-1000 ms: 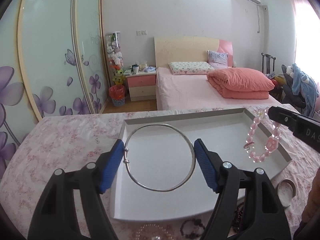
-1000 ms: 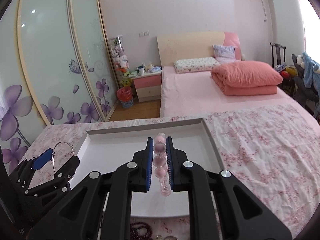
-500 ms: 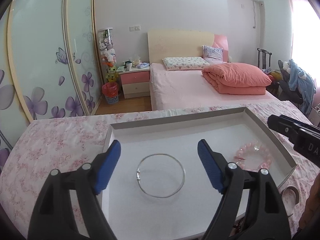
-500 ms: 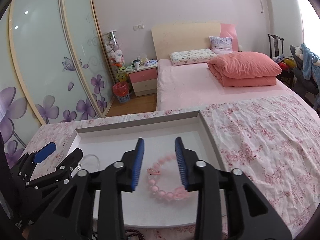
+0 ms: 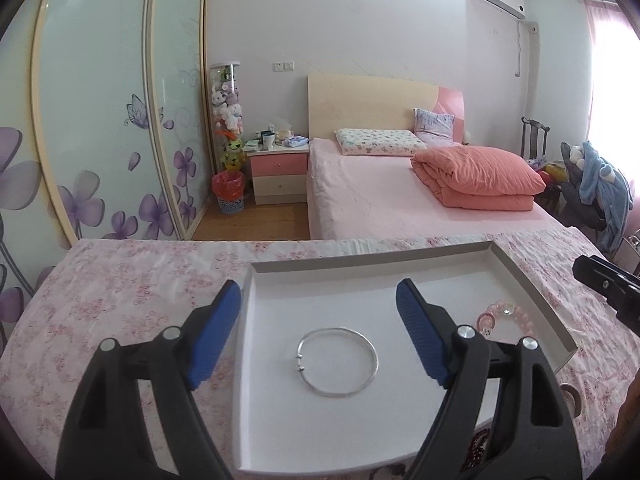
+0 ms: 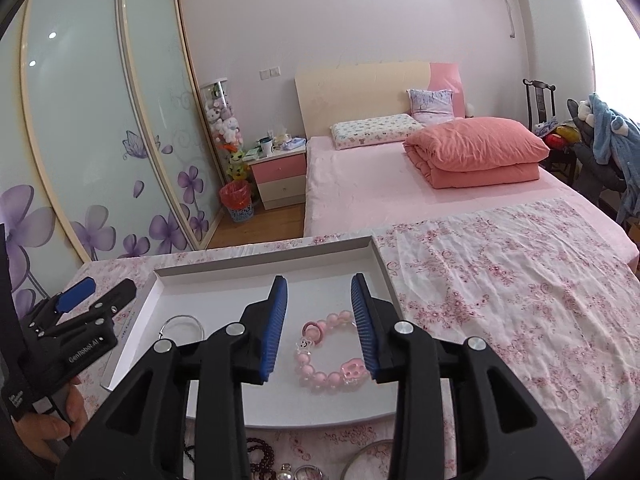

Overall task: Organize jewelry
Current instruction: 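Carry both bracelets over the white tray and open both grippers to drop them, then grasp the grey metal cuff with the right gripper while the left gripper grasps the white pearl bracelet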

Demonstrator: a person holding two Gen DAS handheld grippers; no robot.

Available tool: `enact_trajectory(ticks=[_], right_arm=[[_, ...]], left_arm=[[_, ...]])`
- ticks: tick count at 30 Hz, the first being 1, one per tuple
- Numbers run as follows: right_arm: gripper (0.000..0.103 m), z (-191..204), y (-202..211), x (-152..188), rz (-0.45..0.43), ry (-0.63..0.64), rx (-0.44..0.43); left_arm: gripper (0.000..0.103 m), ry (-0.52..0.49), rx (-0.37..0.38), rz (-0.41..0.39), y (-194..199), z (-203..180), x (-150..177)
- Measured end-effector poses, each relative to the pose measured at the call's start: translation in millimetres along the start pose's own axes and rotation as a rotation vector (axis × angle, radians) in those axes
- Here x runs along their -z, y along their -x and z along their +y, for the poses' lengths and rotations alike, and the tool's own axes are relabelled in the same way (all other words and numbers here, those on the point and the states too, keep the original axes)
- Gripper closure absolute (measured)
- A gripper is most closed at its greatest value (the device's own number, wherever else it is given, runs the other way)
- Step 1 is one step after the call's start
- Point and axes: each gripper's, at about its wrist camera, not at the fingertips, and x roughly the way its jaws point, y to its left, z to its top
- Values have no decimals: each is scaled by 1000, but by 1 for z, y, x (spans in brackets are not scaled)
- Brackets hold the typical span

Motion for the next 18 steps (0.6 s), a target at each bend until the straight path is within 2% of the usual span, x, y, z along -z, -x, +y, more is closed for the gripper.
enact_trajectory(ticks=[4, 9, 18], right_arm=[[67, -4, 12, 5, 1, 12, 8], [58, -14, 28, 24, 33, 34, 24], [31, -33, 26, 83, 238, 123, 63]], left_arm=[[25, -12, -15, -15, 19, 8, 6], [22, -4, -19, -8, 46, 25, 25], [16, -44, 4, 69, 85, 48, 81]])
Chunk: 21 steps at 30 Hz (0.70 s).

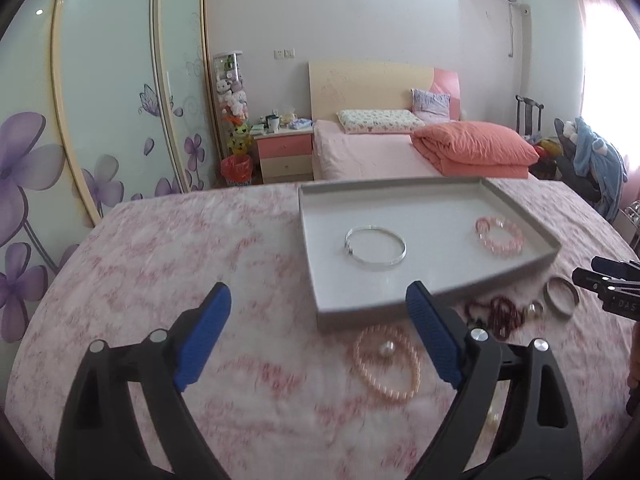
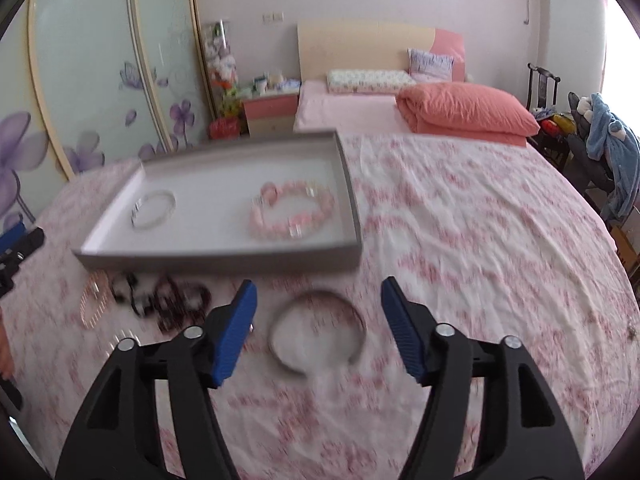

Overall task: Organize jewelry
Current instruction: 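Grasp the grey metal cuff with the right gripper while the left gripper grasps the white pearl bracelet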

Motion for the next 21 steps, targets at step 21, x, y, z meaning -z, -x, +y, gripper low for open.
enact_trajectory(ticks=[21], right_arm=[[35, 5, -37, 7, 114, 13, 44]], left_arm=[[15, 1, 95, 61, 11, -19, 23]])
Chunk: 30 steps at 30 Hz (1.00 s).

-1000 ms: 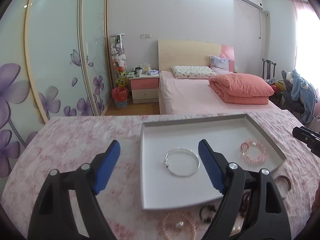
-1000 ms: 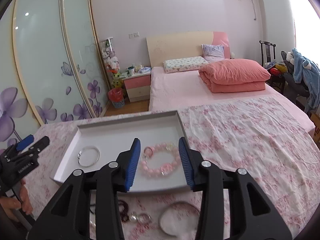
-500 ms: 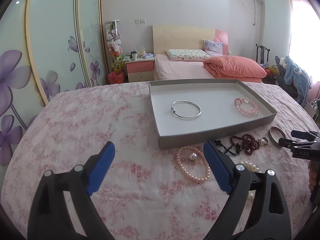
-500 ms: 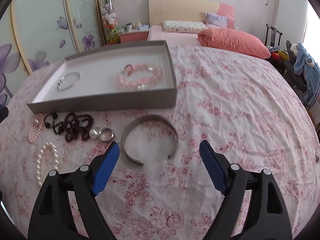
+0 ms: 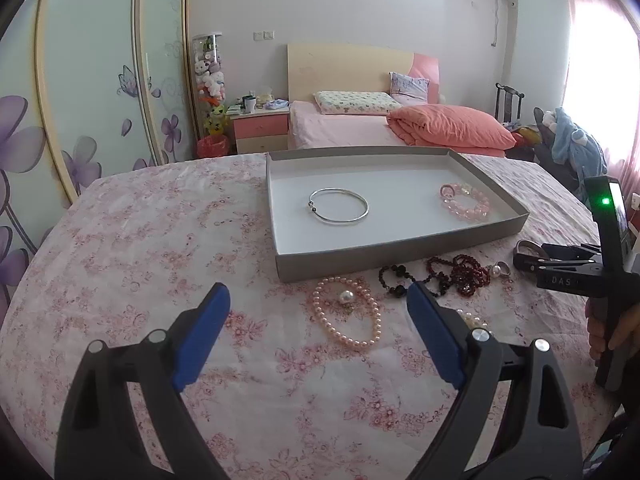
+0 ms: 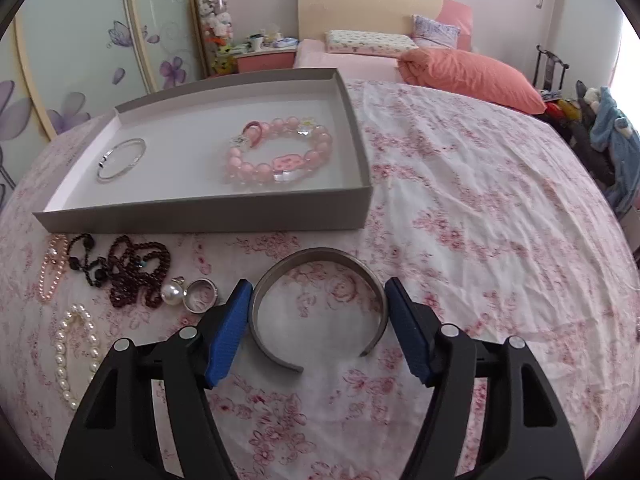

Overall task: Organize jewelry
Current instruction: 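Grasp the grey metal cuff with the right gripper while the left gripper grasps the white pearl bracelet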

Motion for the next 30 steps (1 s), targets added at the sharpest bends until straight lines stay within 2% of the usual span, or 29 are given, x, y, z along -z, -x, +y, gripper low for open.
enact_trajectory(ticks=[10, 19, 22, 25, 27, 30], right_arm=[[35, -11, 34, 42, 6, -85, 60], [35, -8, 44, 54, -4, -78, 53], [35, -9, 44, 54, -4, -78, 51], [35, -9, 44, 55, -4, -78, 49], [35, -8, 44, 55, -4, -76, 49], [35, -8, 44, 55, -4, -75, 49]], left_arm=[[18, -33, 90, 57, -4, -29, 10], [44, -72, 155, 192, -26, -72, 27], [51, -91, 139, 220, -35, -84, 30], [68, -116, 91, 248, -45, -91, 34], [81, -143, 53, 223, -43, -91, 36], [89, -153, 31, 221, -42, -85, 38]])
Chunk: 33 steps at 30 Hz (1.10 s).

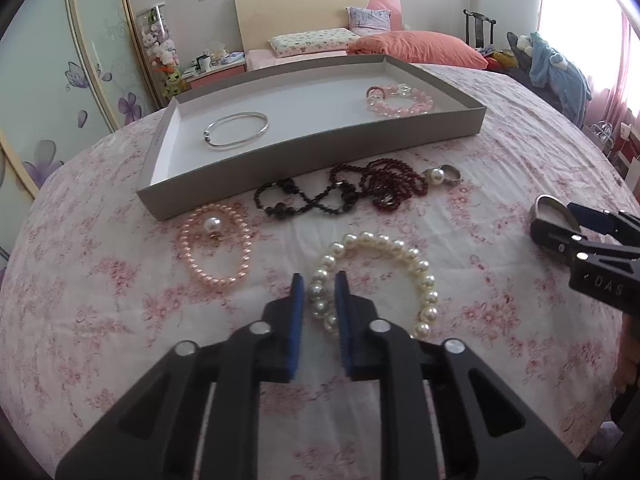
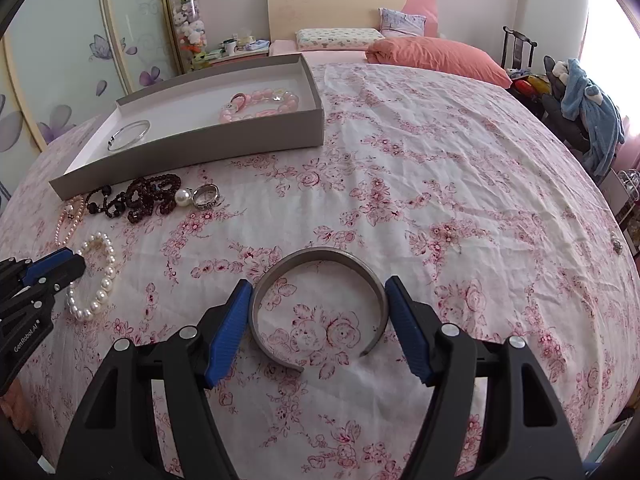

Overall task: Organize jewelry
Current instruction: 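Grasp the grey metal cuff with the right gripper while the left gripper grasps the white pearl bracelet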

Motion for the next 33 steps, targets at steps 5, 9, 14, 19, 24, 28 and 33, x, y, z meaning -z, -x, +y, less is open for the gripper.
enact_trajectory(ticks=[5, 9, 14, 19, 24, 28, 33], right_arm=[[35, 7, 0, 0, 0, 14, -16], [35, 19, 0, 1, 1, 41, -37], [34, 29, -2, -1, 1, 60, -49], [34, 29, -2, 0, 2, 63, -49], [35, 29, -1, 0, 1, 62, -53], [35, 28, -1, 0, -1, 56, -57], [36, 25, 1, 0, -12, 29, -79]], left_arm=[[89, 34, -39, 10, 6, 30, 11], [78, 73, -56, 20, 14, 53, 19], [59, 123, -10, 23, 18, 64, 24], [67, 113, -2, 11, 18, 57, 24], [92, 93, -12, 6, 19, 51, 24], [93, 104, -11, 5, 19, 51, 23], [93, 132, 13, -15, 25, 58, 25]])
